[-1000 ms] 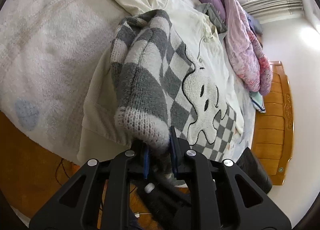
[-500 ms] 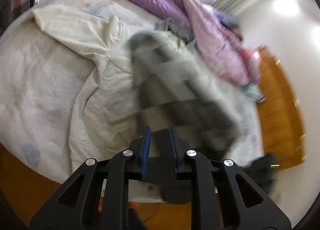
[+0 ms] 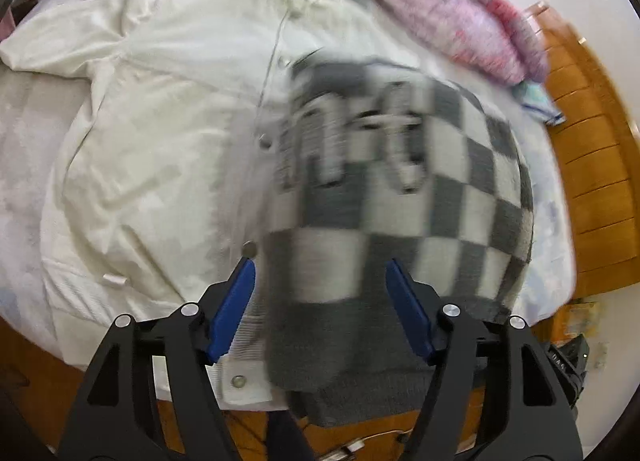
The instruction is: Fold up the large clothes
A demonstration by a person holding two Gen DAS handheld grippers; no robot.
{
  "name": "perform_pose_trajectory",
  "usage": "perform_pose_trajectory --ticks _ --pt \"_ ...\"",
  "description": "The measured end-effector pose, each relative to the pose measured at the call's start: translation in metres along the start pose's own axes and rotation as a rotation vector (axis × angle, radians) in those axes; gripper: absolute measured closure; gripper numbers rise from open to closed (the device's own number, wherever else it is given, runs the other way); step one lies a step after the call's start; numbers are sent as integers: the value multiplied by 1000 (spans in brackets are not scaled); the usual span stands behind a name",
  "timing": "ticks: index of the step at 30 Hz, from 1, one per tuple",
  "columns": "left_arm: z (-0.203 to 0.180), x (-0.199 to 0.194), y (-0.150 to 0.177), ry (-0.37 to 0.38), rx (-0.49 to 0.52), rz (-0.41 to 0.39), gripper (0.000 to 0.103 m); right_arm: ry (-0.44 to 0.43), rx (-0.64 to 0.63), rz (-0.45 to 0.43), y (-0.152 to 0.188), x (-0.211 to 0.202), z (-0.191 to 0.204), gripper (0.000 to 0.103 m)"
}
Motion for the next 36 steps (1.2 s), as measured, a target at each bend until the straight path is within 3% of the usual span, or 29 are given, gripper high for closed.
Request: perform_pose_trajectory --ticks 2,5,7,9,12,14,15,16,17,22,27,30,31,33,36 --pt "-1 12 4 5 1 24 22 27 38 0 -10 4 -15 85" --pt "2 28 13 25 -39 78 22 49 42 0 -14 5 -16 86" --pt "1 34 19 15 -27 95 18 76 42 -33 -23 -8 -15 103" --pt "-2 43 26 36 -23 126 18 85 54 -29 -37 -16 -22 103" --pt "-14 54 29 55 2 143 19 109 -54 41 -45 -16 -10 98" --pt "-24 59 28 45 20 143 19 92 -145 82 -44 -11 10 92" --pt "-26 60 27 31 23 145 19 95 -187 91 -42 -9 20 70" --pt "-27 60 26 24 23 146 19 102 -216 96 -41 -6 26 42" --pt "-26 61 26 23 20 148 19 117 -259 94 -40 -3 34 36" --pt "-18 60 26 40 18 158 18 203 -406 102 -29 20 48 35" --pt "-26 59 26 36 4 152 18 199 -433 144 -33 46 49 27" --pt "-24 57 27 36 -1 146 18 227 -467 161 -35 53 48 32" --pt "-22 56 30 39 -5 142 18 234 -471 163 -36 56 48 52" --pt "-19 53 33 45 -30 129 18 207 -429 177 -40 60 47 74" --pt "-9 47 37 54 -77 110 18 162 -449 162 -38 41 55 82"
Point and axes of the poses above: each gripper's, at about its wrist camera, not at the fingertips, and x roughly the way its jaws point, z to its left, y to its underside, the point moved 2 cm from there along x, roughly the way its jaws point, and after that the axes turned 13 degrees about x, right-handed, at the moved point
